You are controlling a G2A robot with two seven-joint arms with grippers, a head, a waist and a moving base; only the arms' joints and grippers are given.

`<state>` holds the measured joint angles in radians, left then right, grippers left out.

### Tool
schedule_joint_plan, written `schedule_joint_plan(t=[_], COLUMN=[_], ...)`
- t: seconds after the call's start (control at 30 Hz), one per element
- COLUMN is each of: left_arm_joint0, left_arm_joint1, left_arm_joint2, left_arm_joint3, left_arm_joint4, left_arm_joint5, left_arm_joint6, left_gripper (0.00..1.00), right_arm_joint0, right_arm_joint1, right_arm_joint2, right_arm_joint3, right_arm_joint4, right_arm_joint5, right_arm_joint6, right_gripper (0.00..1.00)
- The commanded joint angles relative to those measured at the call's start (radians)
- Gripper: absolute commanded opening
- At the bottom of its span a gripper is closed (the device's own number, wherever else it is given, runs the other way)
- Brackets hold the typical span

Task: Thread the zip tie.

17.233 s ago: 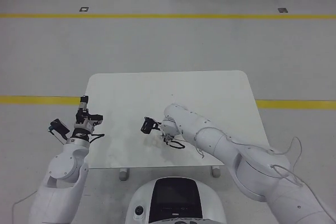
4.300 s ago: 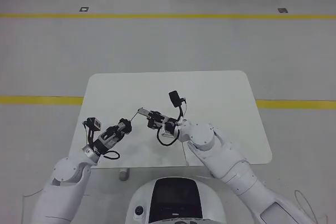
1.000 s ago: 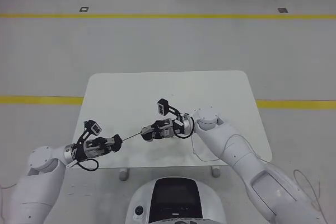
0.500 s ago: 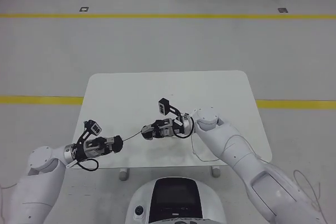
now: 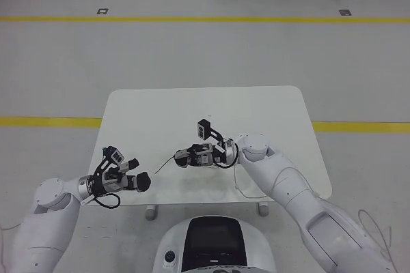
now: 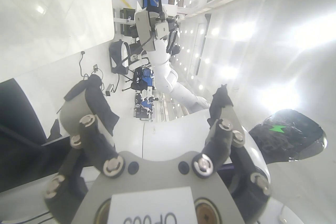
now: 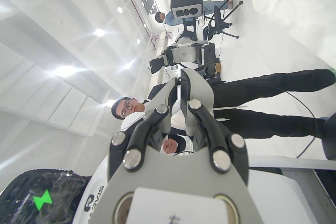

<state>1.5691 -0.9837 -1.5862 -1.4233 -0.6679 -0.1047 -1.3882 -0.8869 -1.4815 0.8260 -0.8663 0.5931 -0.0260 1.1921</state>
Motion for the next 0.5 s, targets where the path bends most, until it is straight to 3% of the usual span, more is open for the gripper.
schedule_joint_plan(t=[0.0,0.17,0.47], left_arm_joint0=[-0.001,-0.02,-0.054], left_arm_joint1=[-0.002,-0.004,-0.007], left_arm_joint2=[0.018,0.05,0.1], left_arm_joint3=[-0.005,0.02,0.035], left_arm_joint4=[-0.006,-0.039,-0.089], left_arm_joint5=[0.007,0.011,0.002], left_arm_joint6=[0.021,0.003,-0.002], left_gripper=[1.0,1.0,1.0], right_arm_joint0=[-0.019,-0.049,-0.052], right_arm_joint1=[-0.001,-0.004,-0.024], right_arm_joint2=[0.004,0.001,-0.029], right_arm_joint3=[-0.031,-0.08,-0.075], right_arm_joint4=[0.017,0.051,0.106], right_arm_joint5=[-0.003,0.003,-0.003], right_arm_joint6=[-0.019,-0.023,-0.019], right_gripper=[0.0,0.0,0.0])
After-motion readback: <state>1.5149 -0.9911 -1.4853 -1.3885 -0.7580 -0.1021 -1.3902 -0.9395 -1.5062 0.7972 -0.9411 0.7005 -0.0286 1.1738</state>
